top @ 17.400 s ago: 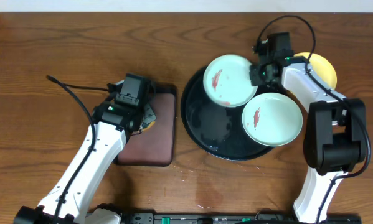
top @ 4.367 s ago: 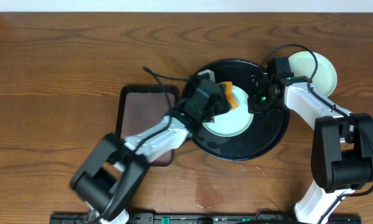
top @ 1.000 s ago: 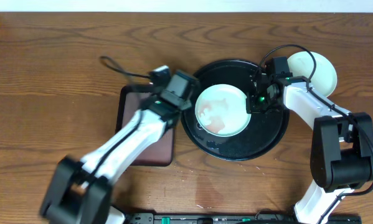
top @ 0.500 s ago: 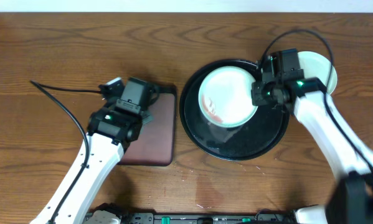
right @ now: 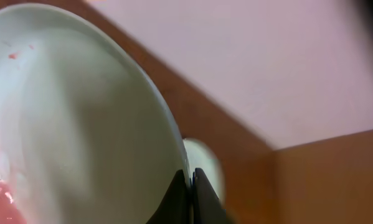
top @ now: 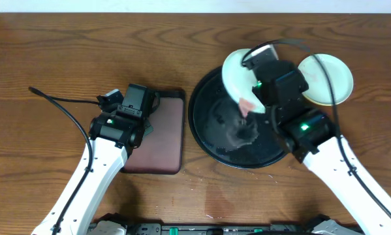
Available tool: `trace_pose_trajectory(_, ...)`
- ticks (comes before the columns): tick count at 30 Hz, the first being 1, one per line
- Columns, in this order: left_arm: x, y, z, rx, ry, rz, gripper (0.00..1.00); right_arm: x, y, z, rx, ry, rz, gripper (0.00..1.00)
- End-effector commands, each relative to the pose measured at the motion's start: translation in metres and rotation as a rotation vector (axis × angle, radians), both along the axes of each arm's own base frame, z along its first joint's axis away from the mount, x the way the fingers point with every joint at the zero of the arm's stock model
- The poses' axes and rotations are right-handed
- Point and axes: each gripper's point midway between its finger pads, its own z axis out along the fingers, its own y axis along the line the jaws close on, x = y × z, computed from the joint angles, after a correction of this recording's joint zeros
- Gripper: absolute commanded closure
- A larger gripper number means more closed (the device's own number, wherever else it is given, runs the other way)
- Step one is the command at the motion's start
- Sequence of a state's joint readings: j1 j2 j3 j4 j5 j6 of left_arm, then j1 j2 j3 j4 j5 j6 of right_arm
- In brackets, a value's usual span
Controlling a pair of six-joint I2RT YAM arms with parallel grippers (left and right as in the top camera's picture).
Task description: Clean dirty plates on tray and stack at the side
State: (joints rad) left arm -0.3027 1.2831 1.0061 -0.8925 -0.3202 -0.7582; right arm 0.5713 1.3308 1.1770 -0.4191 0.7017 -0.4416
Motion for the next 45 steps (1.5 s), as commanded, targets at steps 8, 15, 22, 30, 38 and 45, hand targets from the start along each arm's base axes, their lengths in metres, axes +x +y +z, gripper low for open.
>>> trace_pose_trajectory(8,-0.001,0.004,-0.002,0.018,0.010,0.003,0.92,-0.005,0.010,0.080,-0.361,-0.220,-0.024,0.99)
trace_pose_trajectory(15,-0.001,0.004,-0.002,0.018,0.010,0.004,0.92,-0.008,0.021,0.082,-0.307,-0.243,-0.008,0.99)
trace_pose_trajectory(22,-0.001,0.004,-0.002,0.018,0.010,0.004,0.92,-0.003,0.010,0.045,-0.129,-0.149,-0.019,0.99)
trace_pose_trajectory(30,-0.001,0.003,-0.002,0.015,0.011,0.002,0.92,0.022,-0.041,-0.064,0.625,0.223,-0.149,0.99)
trace_pose_trajectory(38,-0.002,0.003,-0.002,0.012,0.015,0.002,0.92,0.040,-0.211,-0.156,1.095,0.269,-0.693,0.99)
trace_pose_trajectory(45,-0.001,0.003,-0.002,0.010,0.008,0.002,0.92,0.030,-0.285,-0.211,1.223,0.243,-0.904,0.99)
